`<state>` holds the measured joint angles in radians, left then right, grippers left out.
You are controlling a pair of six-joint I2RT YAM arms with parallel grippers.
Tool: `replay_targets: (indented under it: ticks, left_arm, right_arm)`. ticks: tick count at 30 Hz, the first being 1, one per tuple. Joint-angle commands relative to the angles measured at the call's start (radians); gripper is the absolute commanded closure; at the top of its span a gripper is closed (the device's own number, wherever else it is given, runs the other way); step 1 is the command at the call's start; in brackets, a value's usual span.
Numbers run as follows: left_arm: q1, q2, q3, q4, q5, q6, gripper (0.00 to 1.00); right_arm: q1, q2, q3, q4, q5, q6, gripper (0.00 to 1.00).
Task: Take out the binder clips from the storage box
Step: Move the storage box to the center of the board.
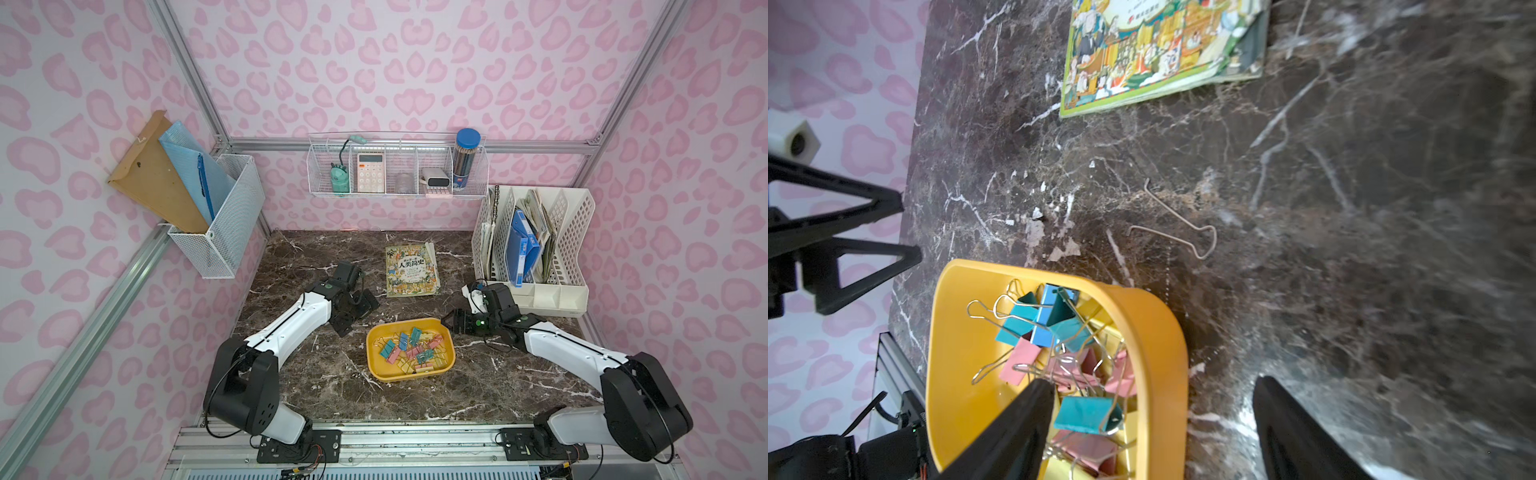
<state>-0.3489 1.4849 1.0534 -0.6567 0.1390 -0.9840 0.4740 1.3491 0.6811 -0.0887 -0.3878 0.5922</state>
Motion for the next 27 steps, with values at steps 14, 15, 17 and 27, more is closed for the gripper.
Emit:
replay_targets:
  ticks: [14,15,17,27]
  left_arm:
    - [-0.06,-0.137,-0.172,0.151,0.287,0.029,0.01]
    - [-0.053,-0.123,-0.162,0.164,0.291,0.034,0.01]
    - [-0.037,-0.081,-0.12,0.162,0.295,0.049,0.01]
    - [0.05,0.051,-0.039,0.155,0.285,0.099,0.01]
  right_arm:
    - [0.139,-0.055,-0.071,0.02,-0.101,0.073,0.23]
    - [0.147,-0.045,-0.061,0.021,-0.095,0.078,0.23]
    - [0.169,-0.025,-0.041,0.032,-0.07,0.103,0.23]
    - [0.178,0.102,0.051,0.118,-0.048,0.162,0.22]
